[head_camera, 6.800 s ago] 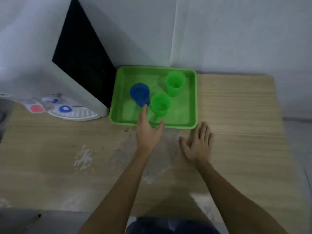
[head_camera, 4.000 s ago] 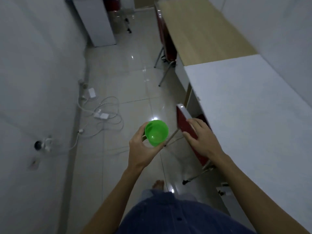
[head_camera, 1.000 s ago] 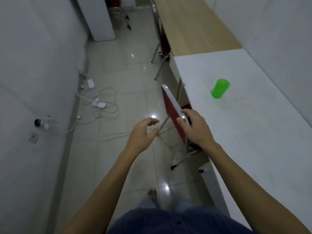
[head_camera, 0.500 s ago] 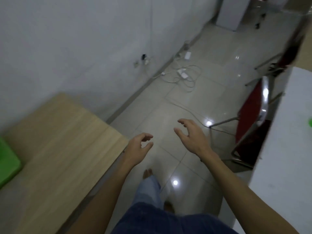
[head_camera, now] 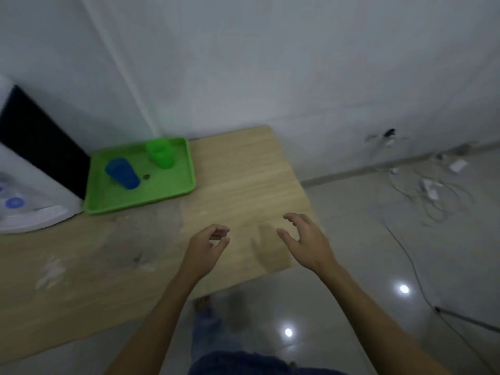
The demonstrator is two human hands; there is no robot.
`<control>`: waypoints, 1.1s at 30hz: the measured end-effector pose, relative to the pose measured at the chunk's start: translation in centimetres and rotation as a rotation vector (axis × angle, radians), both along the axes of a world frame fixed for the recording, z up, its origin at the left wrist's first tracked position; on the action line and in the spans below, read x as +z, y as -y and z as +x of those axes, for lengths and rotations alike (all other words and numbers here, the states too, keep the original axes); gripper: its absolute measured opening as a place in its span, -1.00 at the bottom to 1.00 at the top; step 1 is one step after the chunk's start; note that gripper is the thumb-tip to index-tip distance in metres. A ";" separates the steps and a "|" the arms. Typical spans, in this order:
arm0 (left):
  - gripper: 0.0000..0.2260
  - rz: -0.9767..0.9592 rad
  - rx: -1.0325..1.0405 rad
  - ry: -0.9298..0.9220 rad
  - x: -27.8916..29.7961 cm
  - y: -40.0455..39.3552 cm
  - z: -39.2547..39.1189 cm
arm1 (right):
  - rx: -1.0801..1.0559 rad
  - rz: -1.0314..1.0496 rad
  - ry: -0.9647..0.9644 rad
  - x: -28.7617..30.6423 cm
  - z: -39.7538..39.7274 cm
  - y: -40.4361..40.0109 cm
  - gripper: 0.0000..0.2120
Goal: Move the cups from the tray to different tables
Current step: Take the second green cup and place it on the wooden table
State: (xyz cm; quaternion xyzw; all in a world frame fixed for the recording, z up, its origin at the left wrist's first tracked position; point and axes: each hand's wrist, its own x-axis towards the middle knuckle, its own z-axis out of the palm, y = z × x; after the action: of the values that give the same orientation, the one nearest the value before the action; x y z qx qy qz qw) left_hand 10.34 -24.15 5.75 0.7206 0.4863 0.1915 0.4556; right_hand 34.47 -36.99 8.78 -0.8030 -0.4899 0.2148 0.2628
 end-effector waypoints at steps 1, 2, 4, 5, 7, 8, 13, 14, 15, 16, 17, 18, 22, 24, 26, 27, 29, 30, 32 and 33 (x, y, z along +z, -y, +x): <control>-0.74 -0.001 0.038 0.001 0.0 -1.8 -1.6 | 0.030 -0.007 0.008 -0.4 -1.1 -2.5 -0.54; -0.75 -0.018 0.076 0.010 -0.1 -3.7 -3.1 | 0.054 -0.016 0.009 -0.8 -2.3 -5.0 -0.55; -0.76 -0.034 0.145 0.034 -0.2 -7.6 -5.9 | 0.096 -0.027 0.004 -1.9 -4.7 -9.8 -0.56; -0.75 -0.028 0.167 0.045 -0.2 -9.0 -6.9 | 0.119 -0.040 -0.004 -2.4 -5.7 -11.6 -0.56; -0.76 -0.054 0.212 0.063 -1.2 -13.7 -9.3 | 0.147 -0.080 -0.015 -4.0 -8.2 -17.1 -0.55; -0.78 -0.063 0.220 0.066 -1.2 -15.0 -9.7 | 0.152 -0.093 -0.017 -4.5 -8.9 -18.5 -0.53; -0.76 -0.118 0.251 0.069 -3.0 -22.7 -10.6 | 0.140 -0.151 0.011 -8.1 -10.6 -26.1 -0.44; -0.75 -0.124 0.259 0.071 -3.4 -24.0 -10.4 | 0.130 -0.161 0.017 -8.9 -10.6 -27.4 -0.44; -0.73 -0.132 0.264 0.072 -3.8 -25.3 -10.0 | 0.115 -0.170 0.024 -9.6 -10.6 -28.7 -0.43; -0.72 -0.151 0.265 0.076 -4.2 -26.5 -9.5 | 0.097 -0.176 0.036 -10.4 -10.3 -29.8 -0.42; -0.69 -0.176 0.261 0.076 -4.6 -27.6 -8.9 | 0.079 -0.178 0.050 -11.1 -10.0 -30.9 -0.41; -0.65 -0.196 0.255 0.076 -5.0 -28.5 -8.3 | 0.062 -0.182 0.062 -11.7 -9.6 -31.8 -0.39; -0.39 -0.197 0.314 0.065 -7.2 -31.6 -5.9 | 0.028 -0.173 0.129 -13.5 -8.4 -35.5 -0.49; -0.25 -0.175 0.379 0.055 -8.0 -32.7 -4.9 | 0.031 -0.146 0.172 -14.4 -7.9 -37.1 -0.50; -0.14 -0.155 0.436 0.054 -8.4 -33.7 -4.1 | 0.041 -0.140 0.213 -15.4 -7.6 -38.5 -0.47; -0.09 -0.143 0.452 0.059 -8.7 -34.2 -3.9 | 0.048 -0.144 0.226 -15.8 -7.5 -39.1 -0.46; -0.03 -0.107 0.468 0.081 -9.3 -35.0 -3.5 | 0.066 -0.152 0.236 -16.7 -7.8 -39.8 -0.43; -0.01 -0.090 0.476 0.093 -9.6 -35.3 -3.4 | 0.080 -0.156 0.242 -17.1 -8.0 -40.0 -0.41; 0.00 -0.075 0.491 0.120 -10.1 -36.0 -3.3 | 0.103 -0.176 0.273 -17.9 -8.5 -40.0 -0.38; -0.01 -0.072 0.494 0.133 -10.3 -36.4 -3.1 | 0.107 -0.192 0.305 -18.3 -8.6 -39.9 -0.37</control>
State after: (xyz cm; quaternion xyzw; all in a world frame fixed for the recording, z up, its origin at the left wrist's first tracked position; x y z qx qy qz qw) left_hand 7.19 12.20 -4.54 0.5490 0.6230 0.3266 0.4515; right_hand 25.85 2.91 -9.55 -0.8203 -0.5434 0.1503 0.0958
